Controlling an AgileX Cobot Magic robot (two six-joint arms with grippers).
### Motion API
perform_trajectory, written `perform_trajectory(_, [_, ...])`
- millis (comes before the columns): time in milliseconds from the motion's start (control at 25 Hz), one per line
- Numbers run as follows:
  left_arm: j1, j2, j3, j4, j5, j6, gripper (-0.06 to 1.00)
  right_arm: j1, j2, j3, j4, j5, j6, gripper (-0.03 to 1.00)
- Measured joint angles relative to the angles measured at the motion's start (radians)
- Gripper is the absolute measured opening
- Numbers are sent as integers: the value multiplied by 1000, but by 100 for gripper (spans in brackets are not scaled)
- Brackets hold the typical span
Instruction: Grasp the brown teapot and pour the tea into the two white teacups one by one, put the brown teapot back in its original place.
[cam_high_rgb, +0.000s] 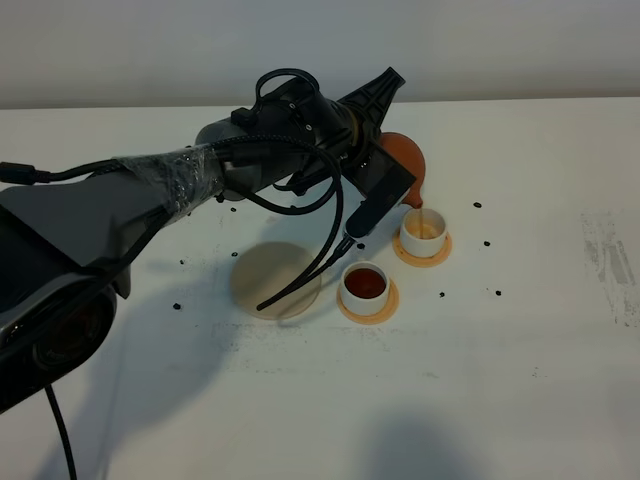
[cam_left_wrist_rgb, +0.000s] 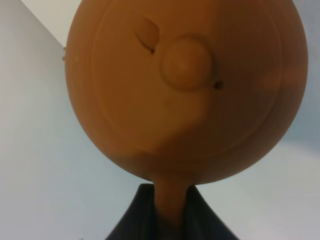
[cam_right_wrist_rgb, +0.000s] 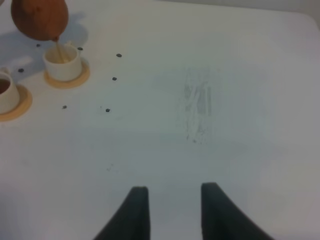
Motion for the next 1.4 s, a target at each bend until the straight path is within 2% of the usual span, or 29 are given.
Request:
perform_trajectory(480, [-5,0,0,7,-26,52,9,0,0,0,0,0,0,26])
perform_trajectory(880, [-5,0,0,71,-31,57,9,0,0,0,0,0,0,26])
perform_trajectory(1400, [-29,0,0,105,-49,57,9,0,0,0,0,0,0,26])
